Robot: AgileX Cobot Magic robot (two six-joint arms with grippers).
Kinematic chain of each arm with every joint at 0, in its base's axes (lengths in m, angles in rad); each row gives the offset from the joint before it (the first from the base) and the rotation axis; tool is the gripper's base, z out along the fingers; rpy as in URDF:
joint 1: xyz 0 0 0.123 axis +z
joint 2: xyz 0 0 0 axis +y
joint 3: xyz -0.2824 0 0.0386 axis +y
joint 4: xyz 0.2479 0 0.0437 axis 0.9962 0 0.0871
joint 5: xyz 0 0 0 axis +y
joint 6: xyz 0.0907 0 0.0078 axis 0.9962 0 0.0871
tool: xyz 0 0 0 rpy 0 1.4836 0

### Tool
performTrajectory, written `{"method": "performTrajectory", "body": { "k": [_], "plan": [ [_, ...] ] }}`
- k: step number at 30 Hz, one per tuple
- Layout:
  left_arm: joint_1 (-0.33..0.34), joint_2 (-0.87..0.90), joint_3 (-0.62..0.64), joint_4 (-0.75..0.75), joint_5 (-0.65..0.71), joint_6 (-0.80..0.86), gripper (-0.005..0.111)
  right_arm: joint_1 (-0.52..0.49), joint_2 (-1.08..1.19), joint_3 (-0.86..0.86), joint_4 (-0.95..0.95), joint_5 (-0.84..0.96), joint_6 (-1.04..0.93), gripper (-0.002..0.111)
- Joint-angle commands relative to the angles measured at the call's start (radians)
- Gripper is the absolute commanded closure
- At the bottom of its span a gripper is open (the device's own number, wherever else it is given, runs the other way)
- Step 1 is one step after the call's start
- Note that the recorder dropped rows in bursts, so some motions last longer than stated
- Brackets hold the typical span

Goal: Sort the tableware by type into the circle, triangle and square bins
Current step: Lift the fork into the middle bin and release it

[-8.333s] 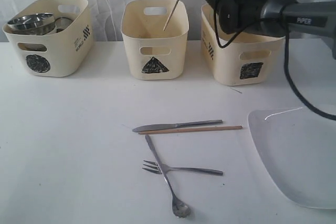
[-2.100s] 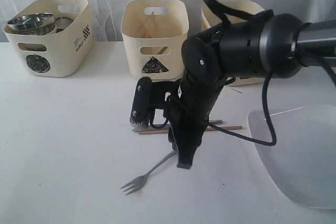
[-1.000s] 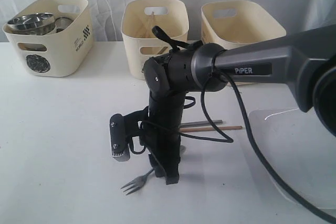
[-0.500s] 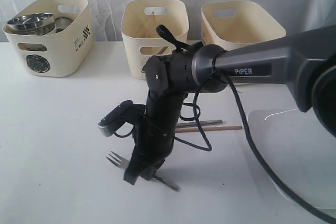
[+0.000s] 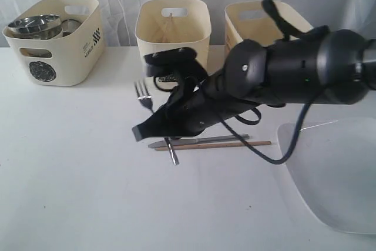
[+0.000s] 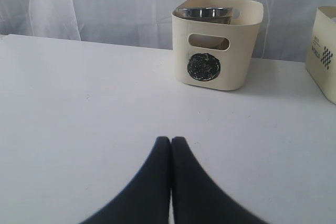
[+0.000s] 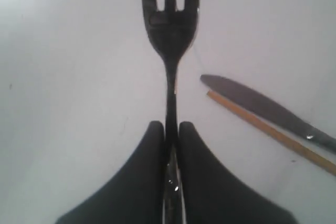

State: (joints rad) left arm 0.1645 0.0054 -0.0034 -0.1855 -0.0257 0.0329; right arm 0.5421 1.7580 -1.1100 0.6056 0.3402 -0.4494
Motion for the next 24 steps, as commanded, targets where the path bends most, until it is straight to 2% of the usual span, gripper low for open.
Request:
{"method": "performTrajectory", "body": {
  "k": [1,6,8,14,24],
  "plan": [
    [0.002,-0.005,0.003,-0.007,-0.003,-0.003,0.107,-0.069,-0.062,0.071,0.153,-0.233,0.009,0.108],
    [0.002,-0.005,0.003,-0.007,-0.003,-0.003,0.107,-0.145,-0.041,0.032,0.182,-0.42,0.009,0.108],
    [0.002,-0.005,0.003,-0.007,-0.003,-0.003,0.107,-0.172,-0.02,-0.012,0.18,-0.444,0.009,0.108],
    [0.002,-0.005,0.003,-0.007,-0.003,-0.003,0.107,-0.225,0.067,-0.189,0.18,-0.422,0.009,0.108],
    [0.002,-0.005,0.003,-0.007,-0.003,-0.003,0.107,-0.234,0.285,-0.54,0.149,-0.34,-0.003,0.108]
  ]
}}
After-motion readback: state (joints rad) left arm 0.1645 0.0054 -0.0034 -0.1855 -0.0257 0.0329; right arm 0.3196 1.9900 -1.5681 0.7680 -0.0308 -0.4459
